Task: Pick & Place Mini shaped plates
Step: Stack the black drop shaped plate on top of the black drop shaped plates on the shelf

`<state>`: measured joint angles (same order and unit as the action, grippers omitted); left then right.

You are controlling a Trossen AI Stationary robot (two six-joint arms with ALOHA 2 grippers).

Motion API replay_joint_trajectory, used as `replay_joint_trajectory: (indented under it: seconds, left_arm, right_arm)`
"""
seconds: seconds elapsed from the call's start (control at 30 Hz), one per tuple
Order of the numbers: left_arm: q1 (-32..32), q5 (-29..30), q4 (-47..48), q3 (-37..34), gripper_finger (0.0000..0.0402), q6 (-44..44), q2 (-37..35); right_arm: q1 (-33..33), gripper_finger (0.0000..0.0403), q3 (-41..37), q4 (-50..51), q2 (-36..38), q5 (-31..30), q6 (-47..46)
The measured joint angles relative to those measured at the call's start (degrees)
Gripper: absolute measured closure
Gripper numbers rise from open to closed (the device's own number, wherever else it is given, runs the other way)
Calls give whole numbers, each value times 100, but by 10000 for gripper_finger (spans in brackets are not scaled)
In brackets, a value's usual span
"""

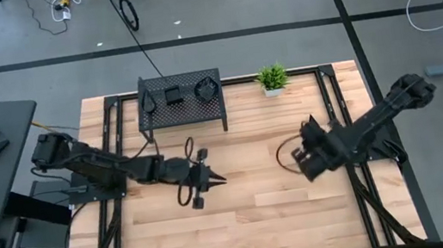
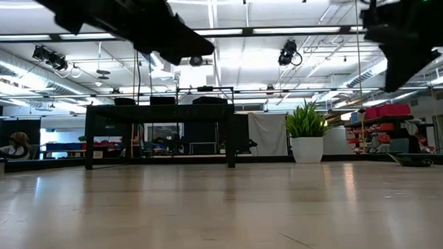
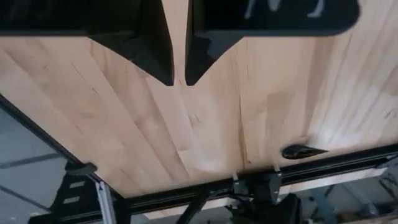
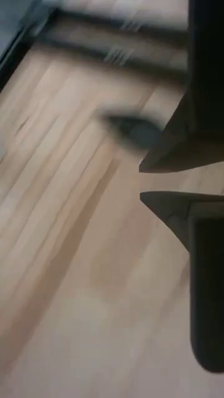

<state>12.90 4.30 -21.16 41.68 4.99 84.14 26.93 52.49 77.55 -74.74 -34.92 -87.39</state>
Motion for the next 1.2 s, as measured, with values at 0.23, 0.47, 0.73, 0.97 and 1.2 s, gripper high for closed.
replay_joint_trajectory:
  seconds: [0.23, 0.47, 0.73, 0.97, 1.2]
  left_arm:
    - [274, 926, -378, -357, 362, -325, 0]
    - [274, 1009, -395, -359, 362, -316, 0]
    - [272, 1009, -389, -360, 362, -284, 0]
    - [272, 1008, -388, -359, 362, -287, 0]
    - [272, 1007, -388, -361, 362, -290, 0]
  right_arm:
    - [-1450, 285, -237, -63, 0, 531, 1170]
    - [-2861, 245, -988, -1048, -4, 1324, 2560]
    - [-3643, 248, -1683, -2116, -4, 1869, 3017]
    - [-3855, 250, -2189, -3075, -4, 2114, 3269]
    - [-3850, 269, -2253, -3540, 0, 2247, 3392]
